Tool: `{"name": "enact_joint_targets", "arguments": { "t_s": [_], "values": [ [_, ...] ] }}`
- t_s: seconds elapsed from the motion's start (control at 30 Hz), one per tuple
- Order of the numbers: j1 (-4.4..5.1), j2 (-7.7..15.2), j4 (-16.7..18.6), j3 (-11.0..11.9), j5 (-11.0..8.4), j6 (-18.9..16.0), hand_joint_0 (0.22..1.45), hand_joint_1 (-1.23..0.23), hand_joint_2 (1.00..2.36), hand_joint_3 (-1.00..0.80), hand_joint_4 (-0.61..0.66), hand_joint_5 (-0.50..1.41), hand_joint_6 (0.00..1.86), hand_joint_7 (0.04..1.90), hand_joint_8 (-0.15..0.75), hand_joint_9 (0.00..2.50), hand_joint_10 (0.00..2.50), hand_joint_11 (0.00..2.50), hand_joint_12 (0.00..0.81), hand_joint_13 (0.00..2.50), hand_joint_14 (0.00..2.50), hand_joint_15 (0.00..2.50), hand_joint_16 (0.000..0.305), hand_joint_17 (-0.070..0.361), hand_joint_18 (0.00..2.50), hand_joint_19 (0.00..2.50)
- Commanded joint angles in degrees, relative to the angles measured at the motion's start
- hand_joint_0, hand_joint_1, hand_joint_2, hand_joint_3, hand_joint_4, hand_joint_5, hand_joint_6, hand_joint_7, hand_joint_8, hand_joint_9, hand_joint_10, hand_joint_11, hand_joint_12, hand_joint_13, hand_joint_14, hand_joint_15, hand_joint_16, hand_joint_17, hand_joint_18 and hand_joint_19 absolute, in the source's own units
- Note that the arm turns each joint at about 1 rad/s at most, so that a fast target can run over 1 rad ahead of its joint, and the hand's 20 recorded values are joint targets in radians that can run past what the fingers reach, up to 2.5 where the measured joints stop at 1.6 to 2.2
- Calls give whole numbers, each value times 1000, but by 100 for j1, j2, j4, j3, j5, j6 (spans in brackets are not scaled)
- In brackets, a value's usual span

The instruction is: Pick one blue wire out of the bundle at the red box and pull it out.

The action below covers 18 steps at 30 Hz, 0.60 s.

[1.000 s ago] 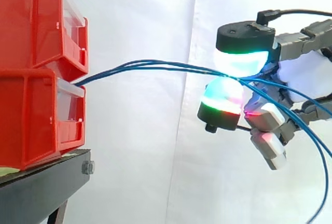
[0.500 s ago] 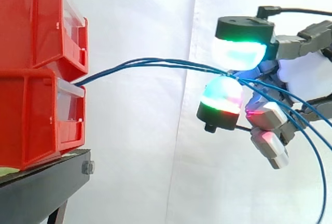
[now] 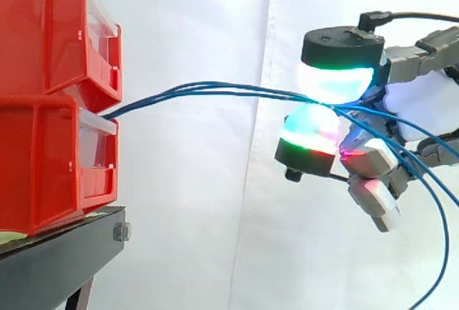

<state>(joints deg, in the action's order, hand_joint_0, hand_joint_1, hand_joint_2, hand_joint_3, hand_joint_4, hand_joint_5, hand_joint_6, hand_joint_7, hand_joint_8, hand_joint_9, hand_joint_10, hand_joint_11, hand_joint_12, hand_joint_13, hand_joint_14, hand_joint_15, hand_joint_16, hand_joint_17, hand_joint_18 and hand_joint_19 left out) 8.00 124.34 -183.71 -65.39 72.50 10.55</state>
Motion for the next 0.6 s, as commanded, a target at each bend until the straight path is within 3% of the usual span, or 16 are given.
{"name": "enact_joint_targets", "arguments": {
  "t_s": [0.0, 0.13, 0.23, 0.47, 0.57],
  "values": [
    [0, 3, 2, 0, 1, -1, 727, -804, 1021, -205, -38, -194, 983, 1082, 371, 1110, 16, 869, 368, 1068, 23, 642, 37, 84, 951, 578],
    [0, 3, 2, 0, 1, -1, 762, -802, 1016, -281, -52, -211, 992, 1036, 356, 1045, 17, 851, 367, 1064, 23, 636, 38, 86, 954, 576],
    [0, 3, -7, 0, 1, -1, 767, -791, 1000, -500, 17, -225, 989, 902, 336, 1017, 14, 842, 362, 1044, 23, 622, 39, 87, 968, 538],
    [0, 3, 2, 0, -17, -1, 601, -726, 1000, -500, -10, -201, 964, 827, 273, 1055, 14, 790, 348, 1028, 23, 616, 37, 84, 946, 549],
    [0, 3, -7, 9, 1, -1, 536, -612, 1000, -500, -5, -190, 946, 811, 268, 1095, 14, 775, 359, 1044, 23, 617, 38, 87, 954, 550]
  ]
}}
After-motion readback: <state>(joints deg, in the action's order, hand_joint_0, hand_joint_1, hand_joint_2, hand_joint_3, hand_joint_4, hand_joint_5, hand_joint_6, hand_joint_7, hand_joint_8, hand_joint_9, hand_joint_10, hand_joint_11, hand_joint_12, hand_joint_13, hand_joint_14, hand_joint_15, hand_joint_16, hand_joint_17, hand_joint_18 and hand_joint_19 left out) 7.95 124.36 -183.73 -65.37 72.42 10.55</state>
